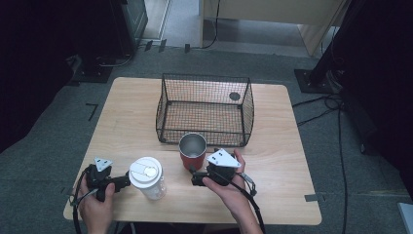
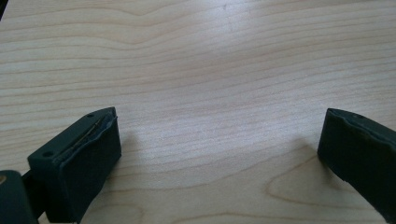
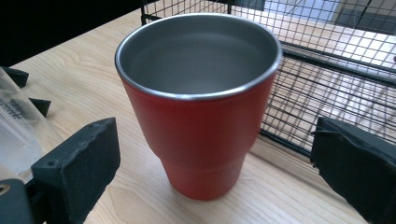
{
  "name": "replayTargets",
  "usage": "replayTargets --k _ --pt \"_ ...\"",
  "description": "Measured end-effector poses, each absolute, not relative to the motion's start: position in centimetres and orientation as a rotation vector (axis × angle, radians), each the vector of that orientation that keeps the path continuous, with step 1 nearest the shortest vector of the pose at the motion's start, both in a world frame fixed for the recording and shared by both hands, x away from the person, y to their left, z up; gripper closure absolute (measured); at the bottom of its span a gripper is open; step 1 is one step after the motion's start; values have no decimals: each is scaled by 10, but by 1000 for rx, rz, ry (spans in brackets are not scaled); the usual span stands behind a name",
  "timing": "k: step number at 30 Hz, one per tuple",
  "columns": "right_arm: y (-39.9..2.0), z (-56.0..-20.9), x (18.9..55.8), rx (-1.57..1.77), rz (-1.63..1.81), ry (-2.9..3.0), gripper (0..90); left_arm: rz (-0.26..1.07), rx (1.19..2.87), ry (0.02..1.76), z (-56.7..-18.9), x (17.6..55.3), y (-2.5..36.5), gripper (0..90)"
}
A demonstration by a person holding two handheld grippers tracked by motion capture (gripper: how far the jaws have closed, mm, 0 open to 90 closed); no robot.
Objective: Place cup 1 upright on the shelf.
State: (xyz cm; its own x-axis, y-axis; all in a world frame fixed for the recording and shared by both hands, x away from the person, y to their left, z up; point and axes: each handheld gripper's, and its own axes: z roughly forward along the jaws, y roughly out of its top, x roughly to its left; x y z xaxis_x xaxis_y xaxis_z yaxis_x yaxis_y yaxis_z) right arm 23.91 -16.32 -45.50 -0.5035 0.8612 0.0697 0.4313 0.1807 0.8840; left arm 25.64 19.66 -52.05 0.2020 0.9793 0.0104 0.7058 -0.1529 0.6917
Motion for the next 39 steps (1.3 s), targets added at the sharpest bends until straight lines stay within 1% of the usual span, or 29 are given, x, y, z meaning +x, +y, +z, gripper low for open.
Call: replayTargets --k 19,31,34,39 --pt "-136 -462 262 1227 1211 2036 17 639 1926 1563 -521 256 197 0" --pt "-127 -464 272 1243 1200 2016 18 640 1925 1563 -521 256 197 0" --pt "-124 -465 274 1250 1190 2002 46 640 1925 1563 -521 256 197 0" --pt "-123 -467 277 1258 1166 1998 63 640 1927 1563 -521 256 197 0"
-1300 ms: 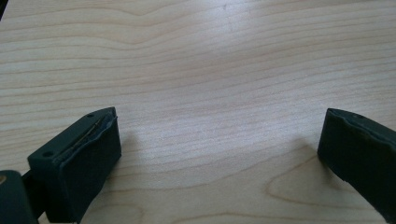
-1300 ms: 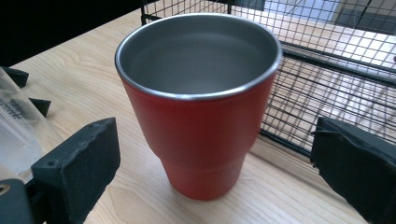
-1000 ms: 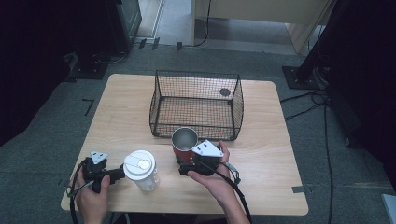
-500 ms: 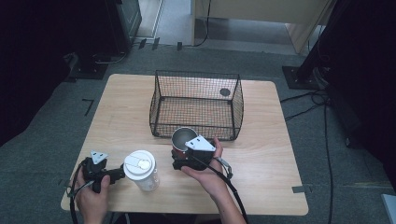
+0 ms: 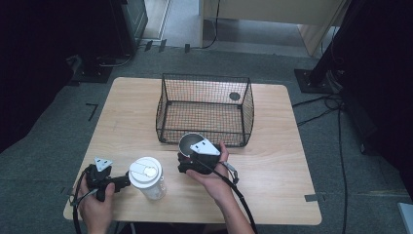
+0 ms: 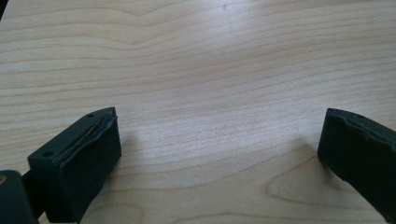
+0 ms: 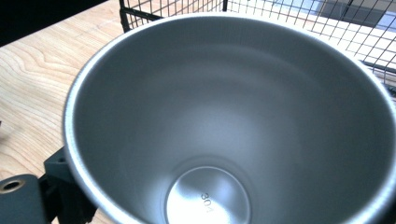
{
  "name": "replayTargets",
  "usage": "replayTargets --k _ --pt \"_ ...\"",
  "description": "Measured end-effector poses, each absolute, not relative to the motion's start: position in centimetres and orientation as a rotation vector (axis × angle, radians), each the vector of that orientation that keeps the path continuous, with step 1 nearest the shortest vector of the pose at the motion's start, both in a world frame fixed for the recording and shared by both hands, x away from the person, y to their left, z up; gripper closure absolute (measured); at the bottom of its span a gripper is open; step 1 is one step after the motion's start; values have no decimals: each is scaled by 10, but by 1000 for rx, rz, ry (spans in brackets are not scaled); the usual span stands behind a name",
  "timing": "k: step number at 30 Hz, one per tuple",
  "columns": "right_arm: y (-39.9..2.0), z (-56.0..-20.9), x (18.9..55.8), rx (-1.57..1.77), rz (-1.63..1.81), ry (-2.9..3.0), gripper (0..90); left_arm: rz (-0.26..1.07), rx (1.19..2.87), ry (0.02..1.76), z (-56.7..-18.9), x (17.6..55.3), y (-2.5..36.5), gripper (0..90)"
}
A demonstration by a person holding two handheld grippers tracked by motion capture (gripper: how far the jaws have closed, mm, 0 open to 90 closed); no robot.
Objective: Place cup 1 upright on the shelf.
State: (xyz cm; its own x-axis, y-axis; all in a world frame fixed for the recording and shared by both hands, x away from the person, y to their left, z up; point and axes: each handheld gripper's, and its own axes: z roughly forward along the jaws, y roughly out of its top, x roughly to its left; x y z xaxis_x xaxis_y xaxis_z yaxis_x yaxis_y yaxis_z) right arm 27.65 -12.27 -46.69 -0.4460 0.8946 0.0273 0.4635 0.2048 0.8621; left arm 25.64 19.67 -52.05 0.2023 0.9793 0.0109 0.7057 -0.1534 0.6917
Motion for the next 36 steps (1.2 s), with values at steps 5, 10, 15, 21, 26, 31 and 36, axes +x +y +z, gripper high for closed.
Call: replayTargets --k 5,10,15,21,26,31,36 --pt "-121 -469 278 1250 1161 2002 68 639 1926 1563 -521 256 197 0" --pt "-118 -470 280 1229 1143 2006 63 639 1927 1563 -521 256 197 0" --pt "-118 -470 281 1233 1163 2005 73 639 1927 1563 -520 256 197 0" --pt "-118 -469 280 1243 1181 2010 76 640 1927 1563 -520 256 197 0" --pt "-120 -464 279 1247 1214 1991 76 640 1924 1564 -521 256 197 0" --pt "-126 -449 275 1231 1248 1969 76 640 1925 1562 -521 257 197 0" --pt "-133 -431 273 1216 1273 1942 76 640 1927 1562 -520 257 197 0"
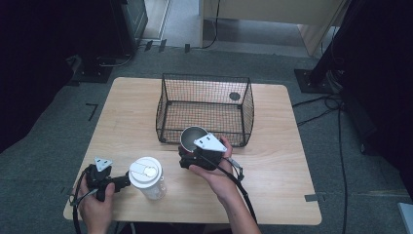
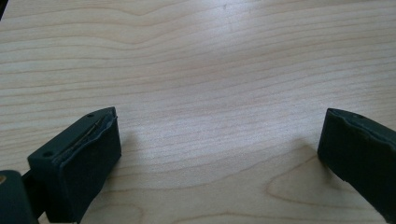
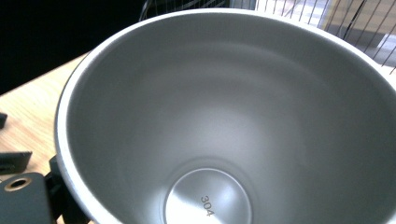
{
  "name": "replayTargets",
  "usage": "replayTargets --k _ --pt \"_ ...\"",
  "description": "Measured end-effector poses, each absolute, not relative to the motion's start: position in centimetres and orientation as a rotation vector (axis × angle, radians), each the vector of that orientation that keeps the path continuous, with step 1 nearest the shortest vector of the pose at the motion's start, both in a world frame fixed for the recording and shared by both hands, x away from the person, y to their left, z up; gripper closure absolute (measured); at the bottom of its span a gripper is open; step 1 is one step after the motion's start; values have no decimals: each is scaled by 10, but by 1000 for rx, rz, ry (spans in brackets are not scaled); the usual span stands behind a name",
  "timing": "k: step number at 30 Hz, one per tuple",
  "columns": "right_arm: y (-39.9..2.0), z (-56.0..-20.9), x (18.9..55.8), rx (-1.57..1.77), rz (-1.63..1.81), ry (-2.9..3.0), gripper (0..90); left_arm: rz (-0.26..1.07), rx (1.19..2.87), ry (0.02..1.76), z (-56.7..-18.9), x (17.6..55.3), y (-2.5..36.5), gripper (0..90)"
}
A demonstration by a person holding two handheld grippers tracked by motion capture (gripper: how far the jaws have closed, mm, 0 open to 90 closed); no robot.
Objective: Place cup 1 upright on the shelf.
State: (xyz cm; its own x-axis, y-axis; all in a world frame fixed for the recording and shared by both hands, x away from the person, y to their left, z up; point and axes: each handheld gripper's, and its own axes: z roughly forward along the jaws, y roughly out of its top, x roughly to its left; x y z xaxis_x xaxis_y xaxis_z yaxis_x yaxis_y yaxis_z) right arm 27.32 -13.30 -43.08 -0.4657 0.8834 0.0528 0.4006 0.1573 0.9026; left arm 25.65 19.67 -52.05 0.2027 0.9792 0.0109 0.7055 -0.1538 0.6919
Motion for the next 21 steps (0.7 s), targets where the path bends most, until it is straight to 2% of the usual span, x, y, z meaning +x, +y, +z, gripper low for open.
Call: replayTargets --k 21 --pt "-153 -385 282 1195 1307 1860 76 639 1929 1562 -520 257 197 0"
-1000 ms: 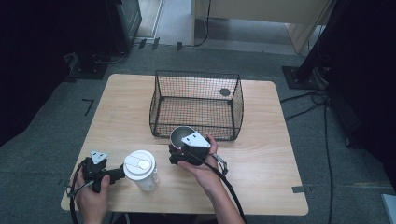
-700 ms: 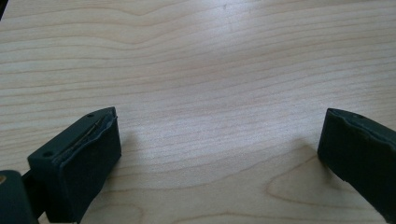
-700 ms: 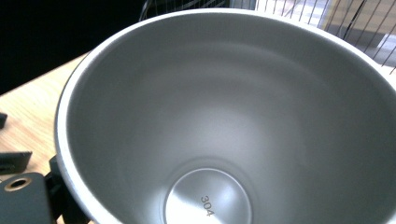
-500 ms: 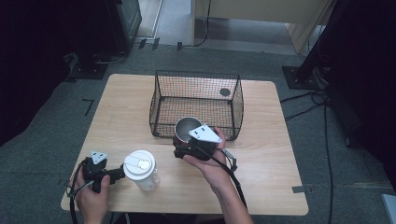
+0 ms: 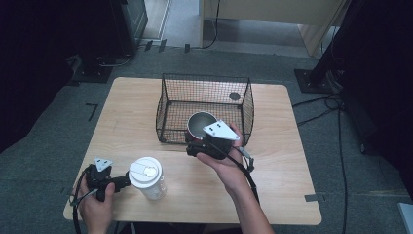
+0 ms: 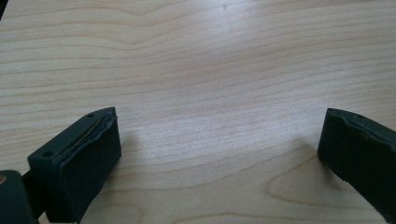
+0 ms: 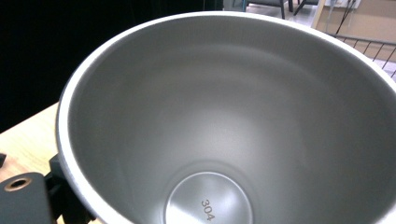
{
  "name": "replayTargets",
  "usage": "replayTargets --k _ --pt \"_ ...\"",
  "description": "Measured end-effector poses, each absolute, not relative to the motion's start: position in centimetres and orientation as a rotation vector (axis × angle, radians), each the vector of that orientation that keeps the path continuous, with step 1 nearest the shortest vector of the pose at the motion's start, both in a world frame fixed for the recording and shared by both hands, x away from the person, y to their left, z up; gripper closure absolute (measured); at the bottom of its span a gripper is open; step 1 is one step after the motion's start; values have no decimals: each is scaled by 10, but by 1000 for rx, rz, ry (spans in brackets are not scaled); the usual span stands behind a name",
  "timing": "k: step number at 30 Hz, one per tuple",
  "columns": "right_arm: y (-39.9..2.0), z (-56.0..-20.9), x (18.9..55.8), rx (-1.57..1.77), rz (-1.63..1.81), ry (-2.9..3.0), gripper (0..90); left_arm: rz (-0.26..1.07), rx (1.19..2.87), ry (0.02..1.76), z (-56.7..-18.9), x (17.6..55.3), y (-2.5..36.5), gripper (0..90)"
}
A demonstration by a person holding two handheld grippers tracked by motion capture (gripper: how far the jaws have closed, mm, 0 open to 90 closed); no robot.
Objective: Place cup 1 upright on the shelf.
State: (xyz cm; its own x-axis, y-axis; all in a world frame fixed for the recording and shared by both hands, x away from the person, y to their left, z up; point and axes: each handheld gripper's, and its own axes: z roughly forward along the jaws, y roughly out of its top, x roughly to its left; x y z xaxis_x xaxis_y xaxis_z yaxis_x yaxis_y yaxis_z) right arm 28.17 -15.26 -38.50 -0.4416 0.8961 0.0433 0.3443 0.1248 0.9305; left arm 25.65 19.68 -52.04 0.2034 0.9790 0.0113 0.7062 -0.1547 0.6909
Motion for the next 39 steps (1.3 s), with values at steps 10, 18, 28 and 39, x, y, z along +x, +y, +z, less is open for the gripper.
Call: replayTargets --k 10,18,28,39 --pt "-160 -370 292 1190 1300 1828 76 638 1930 1562 -520 257 197 0" --pt "-166 -363 306 1215 1295 1787 76 639 1928 1561 -520 257 197 0" --pt "-172 -360 323 1235 1269 1747 76 638 1930 1563 -520 257 197 0" --pt "-180 -360 342 1253 1276 1697 76 639 1929 1562 -520 257 197 0"
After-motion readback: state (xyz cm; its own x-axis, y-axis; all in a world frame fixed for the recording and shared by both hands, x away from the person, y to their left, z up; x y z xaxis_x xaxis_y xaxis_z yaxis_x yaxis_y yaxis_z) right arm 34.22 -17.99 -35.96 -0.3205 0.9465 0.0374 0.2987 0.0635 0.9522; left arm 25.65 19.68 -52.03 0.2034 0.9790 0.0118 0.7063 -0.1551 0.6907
